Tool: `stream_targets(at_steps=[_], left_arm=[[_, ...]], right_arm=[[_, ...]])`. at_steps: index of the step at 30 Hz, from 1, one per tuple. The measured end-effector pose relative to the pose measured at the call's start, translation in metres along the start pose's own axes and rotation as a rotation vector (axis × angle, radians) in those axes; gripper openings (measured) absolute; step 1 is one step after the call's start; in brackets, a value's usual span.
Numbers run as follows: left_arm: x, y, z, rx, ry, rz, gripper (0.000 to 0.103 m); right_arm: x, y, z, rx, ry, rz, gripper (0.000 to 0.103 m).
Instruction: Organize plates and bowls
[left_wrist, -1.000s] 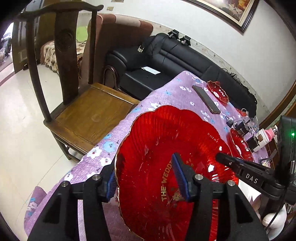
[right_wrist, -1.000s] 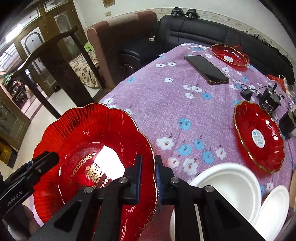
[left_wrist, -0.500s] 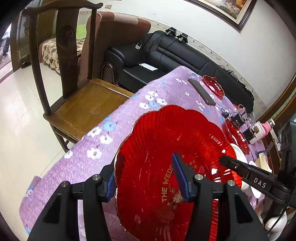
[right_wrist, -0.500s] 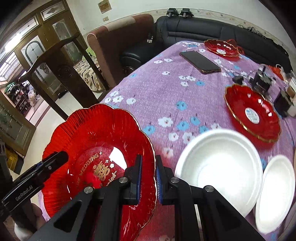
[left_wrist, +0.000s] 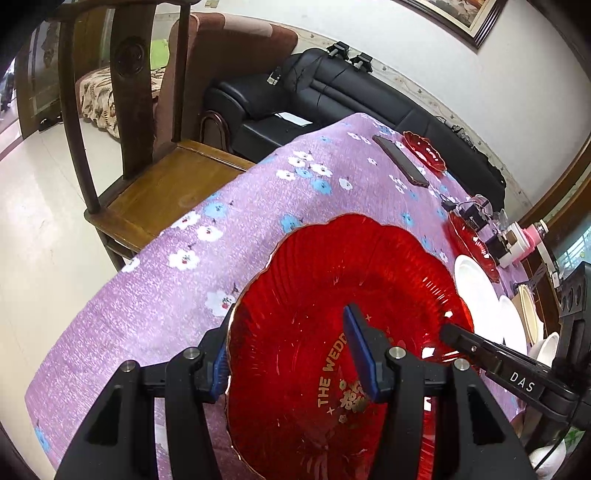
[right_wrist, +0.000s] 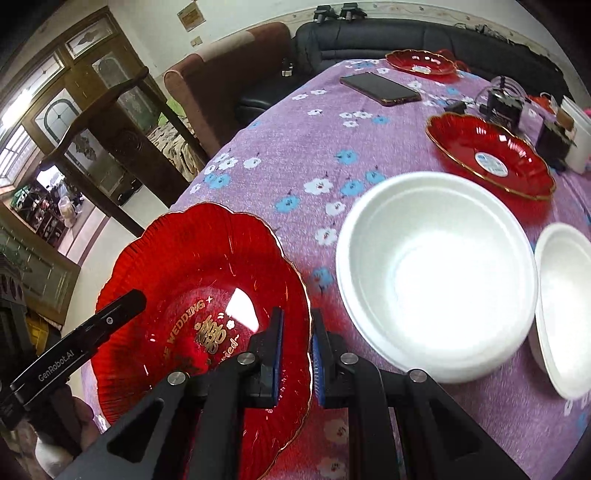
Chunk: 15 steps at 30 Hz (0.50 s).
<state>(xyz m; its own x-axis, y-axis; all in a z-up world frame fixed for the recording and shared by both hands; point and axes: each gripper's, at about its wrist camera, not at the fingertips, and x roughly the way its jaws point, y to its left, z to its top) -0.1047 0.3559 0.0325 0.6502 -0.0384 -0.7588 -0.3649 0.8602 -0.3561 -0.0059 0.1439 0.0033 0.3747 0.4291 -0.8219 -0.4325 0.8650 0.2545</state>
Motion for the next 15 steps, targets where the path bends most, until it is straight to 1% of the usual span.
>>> stream_targets(at_steps=[5,7,10,11,12,13,15], left_arm=[[0.002,-0.003,-0.003,0.015,0.005,0.009,0.053],[0.002,-0.006,-0.004,0.021,0.005,0.008,0.054],[0.000,-0.007,-0.005,0.024,0.003,-0.003,0.058],[-0.003,-0.008,-0.005,0.031,-0.003,-0.006,0.059],[-0.005,-0.008,-0.006,0.036,-0.007,-0.008,0.062],[-0.009,-0.009,-0.007,0.042,-0.018,-0.007,0.065],[-0.015,-0.010,-0.008,0.055,-0.041,0.003,0.067]], right_arm=[[0.001,-0.006,-0.004,0.013,0.006,0.001,0.016],[0.003,-0.009,-0.003,0.030,0.004,0.006,0.017],[0.003,-0.013,-0.006,0.065,-0.017,0.010,0.019],[0.003,-0.014,-0.008,0.068,-0.021,0.017,0.022],[0.001,-0.014,-0.009,0.072,-0.028,0.021,0.026],[0.000,-0.013,-0.010,0.070,-0.034,0.020,0.028],[-0.004,-0.011,-0.012,0.055,-0.055,0.012,0.031]])
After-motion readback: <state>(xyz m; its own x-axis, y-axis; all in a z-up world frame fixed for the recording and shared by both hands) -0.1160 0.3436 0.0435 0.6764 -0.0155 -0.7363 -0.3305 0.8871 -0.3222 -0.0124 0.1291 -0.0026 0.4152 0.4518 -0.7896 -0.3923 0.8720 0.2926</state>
